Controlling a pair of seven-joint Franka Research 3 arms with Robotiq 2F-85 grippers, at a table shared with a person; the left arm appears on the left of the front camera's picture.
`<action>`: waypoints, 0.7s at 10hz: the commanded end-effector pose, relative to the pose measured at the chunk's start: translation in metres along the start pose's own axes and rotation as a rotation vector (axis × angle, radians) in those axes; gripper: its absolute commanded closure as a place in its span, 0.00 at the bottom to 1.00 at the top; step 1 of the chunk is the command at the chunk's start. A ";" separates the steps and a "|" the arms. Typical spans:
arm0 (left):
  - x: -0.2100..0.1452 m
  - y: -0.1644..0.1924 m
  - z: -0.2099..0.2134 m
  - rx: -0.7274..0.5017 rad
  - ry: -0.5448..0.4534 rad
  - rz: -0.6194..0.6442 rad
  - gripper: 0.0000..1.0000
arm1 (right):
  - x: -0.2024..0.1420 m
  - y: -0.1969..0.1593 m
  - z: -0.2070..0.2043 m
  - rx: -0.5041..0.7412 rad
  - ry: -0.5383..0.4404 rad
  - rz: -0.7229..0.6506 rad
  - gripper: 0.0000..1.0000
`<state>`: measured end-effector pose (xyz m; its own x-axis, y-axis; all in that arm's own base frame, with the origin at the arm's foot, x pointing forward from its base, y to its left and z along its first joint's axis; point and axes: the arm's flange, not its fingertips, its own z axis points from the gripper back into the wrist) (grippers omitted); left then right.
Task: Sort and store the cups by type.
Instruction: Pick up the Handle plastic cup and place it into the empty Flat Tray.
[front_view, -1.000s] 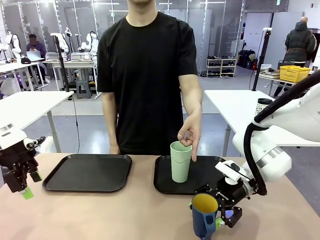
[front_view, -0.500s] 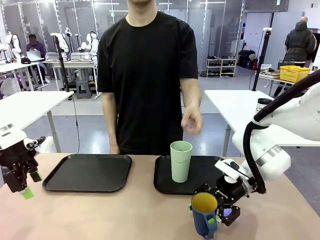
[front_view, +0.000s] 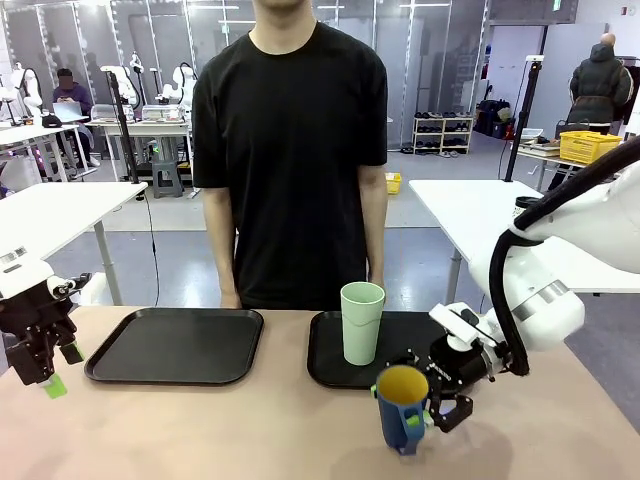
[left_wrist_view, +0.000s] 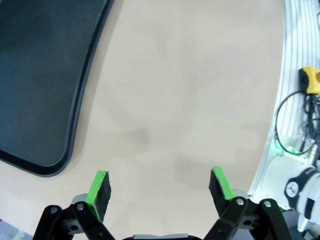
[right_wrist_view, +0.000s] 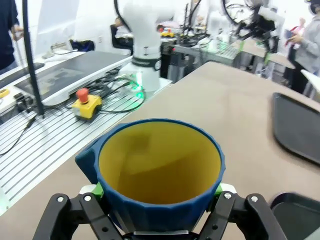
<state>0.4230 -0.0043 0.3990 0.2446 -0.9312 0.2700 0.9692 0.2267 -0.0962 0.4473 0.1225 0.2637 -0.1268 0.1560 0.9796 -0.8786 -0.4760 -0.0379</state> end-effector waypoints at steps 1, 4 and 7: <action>-0.001 0.000 0.000 0.002 -0.006 -0.006 0.00 | 0.031 0.014 0.001 -0.115 0.001 0.055 0.46; -0.001 0.000 0.000 0.002 -0.006 -0.006 0.00 | 0.076 0.019 0.004 -0.233 -0.004 0.027 0.46; -0.001 0.000 0.000 0.002 -0.006 -0.006 0.00 | 0.086 0.016 0.001 -0.259 -0.046 0.009 0.46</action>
<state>0.4230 -0.0043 0.3989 0.2447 -0.9312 0.2701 0.9692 0.2267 -0.0963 0.4249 0.1206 0.3475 -0.1456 0.1109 0.9831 -0.9621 -0.2475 -0.1146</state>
